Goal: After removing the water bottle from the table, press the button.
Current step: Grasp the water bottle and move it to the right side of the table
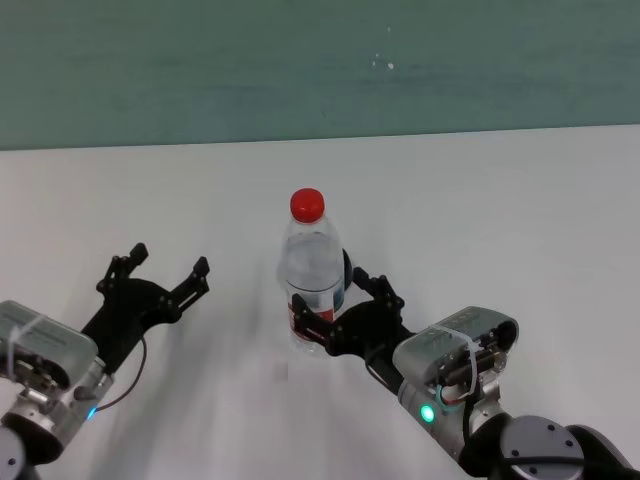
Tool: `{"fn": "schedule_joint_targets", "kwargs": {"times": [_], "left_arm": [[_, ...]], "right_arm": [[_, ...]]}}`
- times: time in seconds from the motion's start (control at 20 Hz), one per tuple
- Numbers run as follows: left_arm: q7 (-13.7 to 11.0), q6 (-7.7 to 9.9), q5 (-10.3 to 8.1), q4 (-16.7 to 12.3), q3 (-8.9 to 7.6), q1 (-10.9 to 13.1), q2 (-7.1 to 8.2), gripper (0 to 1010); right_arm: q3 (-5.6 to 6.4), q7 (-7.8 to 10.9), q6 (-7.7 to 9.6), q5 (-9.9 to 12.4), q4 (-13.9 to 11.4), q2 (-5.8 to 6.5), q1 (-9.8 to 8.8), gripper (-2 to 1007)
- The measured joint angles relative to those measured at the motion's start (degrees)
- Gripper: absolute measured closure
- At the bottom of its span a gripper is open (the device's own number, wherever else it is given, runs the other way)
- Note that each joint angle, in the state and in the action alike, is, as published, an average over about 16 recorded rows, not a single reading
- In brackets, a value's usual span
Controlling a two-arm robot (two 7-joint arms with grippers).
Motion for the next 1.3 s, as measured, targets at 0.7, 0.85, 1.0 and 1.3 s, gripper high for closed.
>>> {"fn": "schedule_joint_targets", "kwargs": {"times": [0.7, 0.85, 1.0, 1.3], "left_arm": [[0.00, 0.00, 0.00, 0.00, 0.00, 0.00, 0.00, 7], [0.00, 0.00, 0.00, 0.00, 0.00, 0.00, 0.00, 7], [0.00, 0.00, 0.00, 0.00, 0.00, 0.00, 0.00, 7], [0.00, 0.00, 0.00, 0.00, 0.00, 0.00, 0.00, 7]], "right_arm": [[-0.49, 0.16, 0.08, -0.16, 3.14, -1.12, 2.96, 2], [-0.62, 0.14, 0.10, -0.21, 3.66, -1.34, 3.41, 2], [-0.72, 0.10, 0.12, -0.28, 4.10, -1.54, 3.77, 2], [-0.82, -0.22, 0.14, -0.63, 4.96, -1.96, 4.42, 2]]}}
